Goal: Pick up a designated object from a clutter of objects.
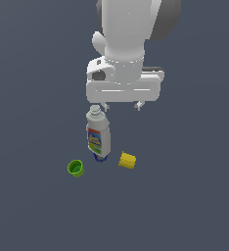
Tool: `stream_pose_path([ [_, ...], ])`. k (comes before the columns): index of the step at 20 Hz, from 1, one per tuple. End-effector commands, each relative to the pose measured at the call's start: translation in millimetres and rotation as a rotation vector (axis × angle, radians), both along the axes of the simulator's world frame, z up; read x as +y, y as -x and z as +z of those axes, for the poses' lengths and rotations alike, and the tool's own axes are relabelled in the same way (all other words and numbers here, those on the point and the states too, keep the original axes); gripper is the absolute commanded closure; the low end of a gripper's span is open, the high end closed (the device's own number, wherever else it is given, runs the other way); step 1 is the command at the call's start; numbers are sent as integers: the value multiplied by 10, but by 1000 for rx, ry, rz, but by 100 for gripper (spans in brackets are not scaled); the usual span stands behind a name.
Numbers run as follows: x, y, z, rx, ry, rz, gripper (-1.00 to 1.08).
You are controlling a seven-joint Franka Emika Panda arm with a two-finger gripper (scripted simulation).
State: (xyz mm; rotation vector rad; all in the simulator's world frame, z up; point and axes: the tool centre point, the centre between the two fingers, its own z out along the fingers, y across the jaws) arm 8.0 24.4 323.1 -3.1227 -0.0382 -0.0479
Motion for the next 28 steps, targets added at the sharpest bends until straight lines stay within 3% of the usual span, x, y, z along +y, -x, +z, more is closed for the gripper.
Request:
stream_pose_path([
  [1,0,0,0,0,0,0,-92],
  [10,175,-101,-4,-9,-21,21,-92],
  [17,149,-117,-25,-8,-22,7,-92],
  [28,-149,-369,-353,5,-40,-189,-92],
])
